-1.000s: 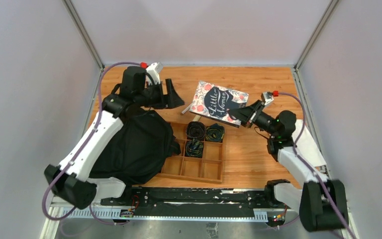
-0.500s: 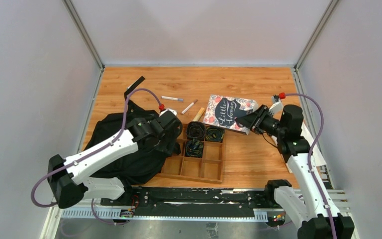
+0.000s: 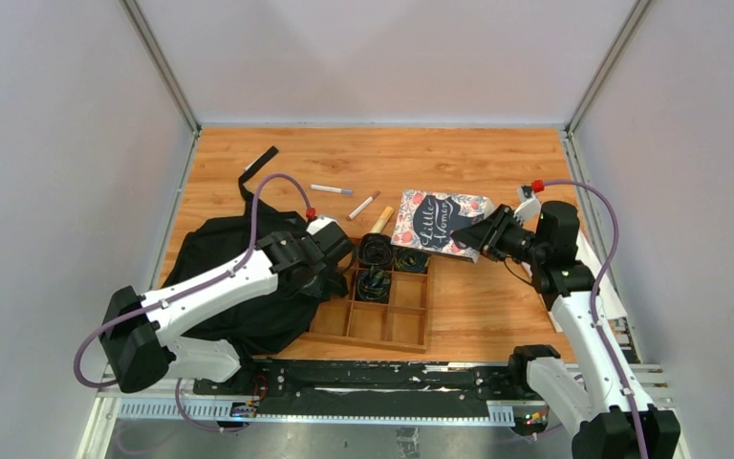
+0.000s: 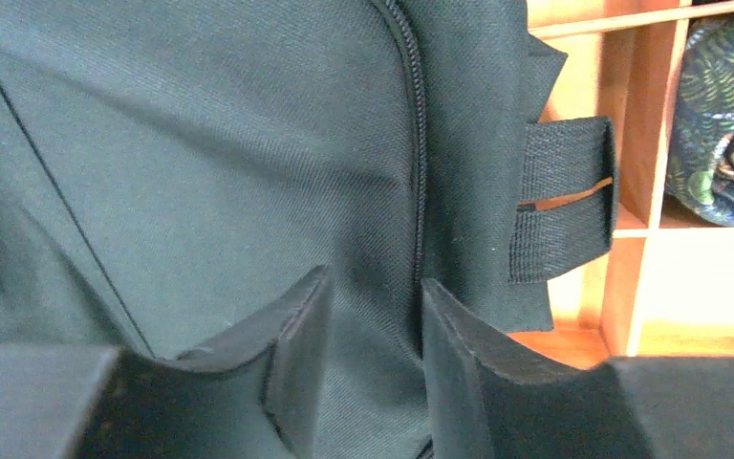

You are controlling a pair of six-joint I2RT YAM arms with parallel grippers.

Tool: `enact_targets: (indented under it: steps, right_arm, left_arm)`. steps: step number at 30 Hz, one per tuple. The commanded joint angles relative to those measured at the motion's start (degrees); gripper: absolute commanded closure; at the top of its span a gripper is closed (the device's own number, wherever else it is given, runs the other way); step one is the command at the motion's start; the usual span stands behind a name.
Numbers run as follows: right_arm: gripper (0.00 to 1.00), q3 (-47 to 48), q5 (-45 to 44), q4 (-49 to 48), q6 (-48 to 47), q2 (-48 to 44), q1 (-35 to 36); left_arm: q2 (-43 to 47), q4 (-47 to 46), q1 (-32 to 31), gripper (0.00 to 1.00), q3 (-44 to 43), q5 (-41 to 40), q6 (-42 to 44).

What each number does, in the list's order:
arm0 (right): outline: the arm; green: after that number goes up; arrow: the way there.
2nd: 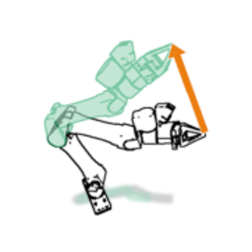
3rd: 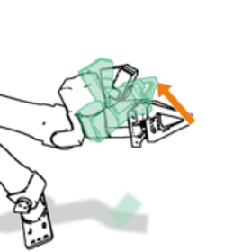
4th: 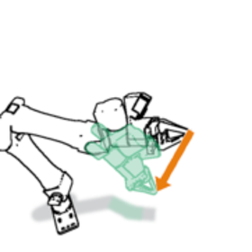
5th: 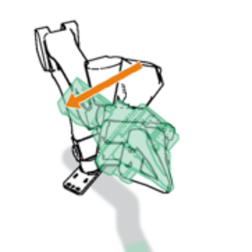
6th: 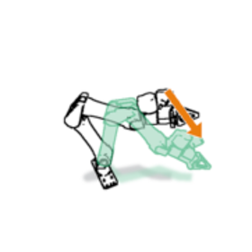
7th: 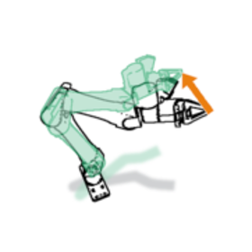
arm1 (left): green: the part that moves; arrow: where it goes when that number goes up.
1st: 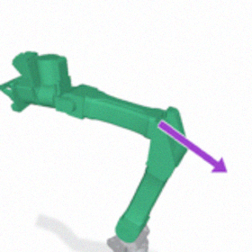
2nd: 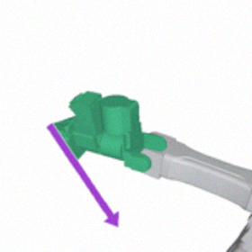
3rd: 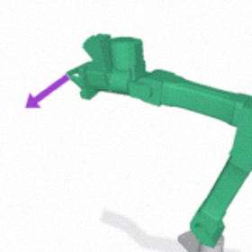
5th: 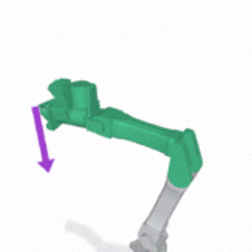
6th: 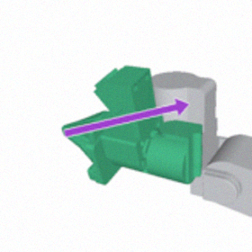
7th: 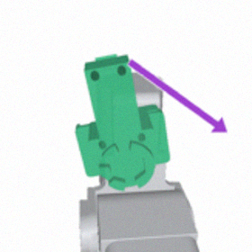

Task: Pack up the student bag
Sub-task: Place the book in the student bag.

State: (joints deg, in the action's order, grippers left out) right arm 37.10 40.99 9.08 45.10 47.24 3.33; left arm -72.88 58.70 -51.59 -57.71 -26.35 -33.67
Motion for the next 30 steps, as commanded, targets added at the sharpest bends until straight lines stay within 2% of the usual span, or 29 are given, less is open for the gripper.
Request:
enact_targets:
  steps: [1,2,4,7,10,12,17,21,25,30]
  right_arm:
    - [1.00,3.15,2.19,-3.26,-0.53,-1.12,-0.49]
    - [1.00,3.23,2.47,-3.36,-0.46,-1.08,-0.44]
    - [1.00,3.45,3.09,-3.76,-0.49,-0.92,-0.43]
    - [1.00,3.49,4.78,-5.85,0.62,-0.41,0.44]
    - [1.00,0.60,8.54,-18.75,8.76,0.80,4.24]
    - [1.00,0.62,7.32,-24.33,11.22,2.26,10.27]
    - [1.00,6.29,1.25,-28.54,11.21,11.30,26.89]
    - [1.00,10.91,0.97,-35.97,14.23,21.77,34.85]
    - [1.00,16.06,-2.95,-36.76,14.52,30.33,41.44]
    - [1.00,22.20,-8.45,-37.60,18.63,40.45,46.71]
  left_arm:
    - [2.82,2.00,-0.36,0.69,0.16,-7.77,-3.47]
    - [3.33,3.35,-0.22,0.81,-0.84,-9.29,-3.88]
    - [4.72,5.54,0.54,0.99,-3.90,-10.28,-3.15]
    - [7.99,7.72,3.06,1.00,-9.89,-8.42,0.30]
    - [11.21,11.71,9.03,1.00,-17.21,-6.82,2.76]
    - [13.81,12.31,13.12,1.00,-21.05,-5.17,4.09]
    - [15.78,13.08,18.48,1.00,-27.65,-4.92,6.95]
    - [15.14,14.33,20.74,1.00,-33.42,-6.83,7.49]
    - [15.07,15.20,21.94,1.00,-37.24,-6.29,9.20]
    - [14.92,15.40,22.15,1.00,-36.81,-3.85,8.79]
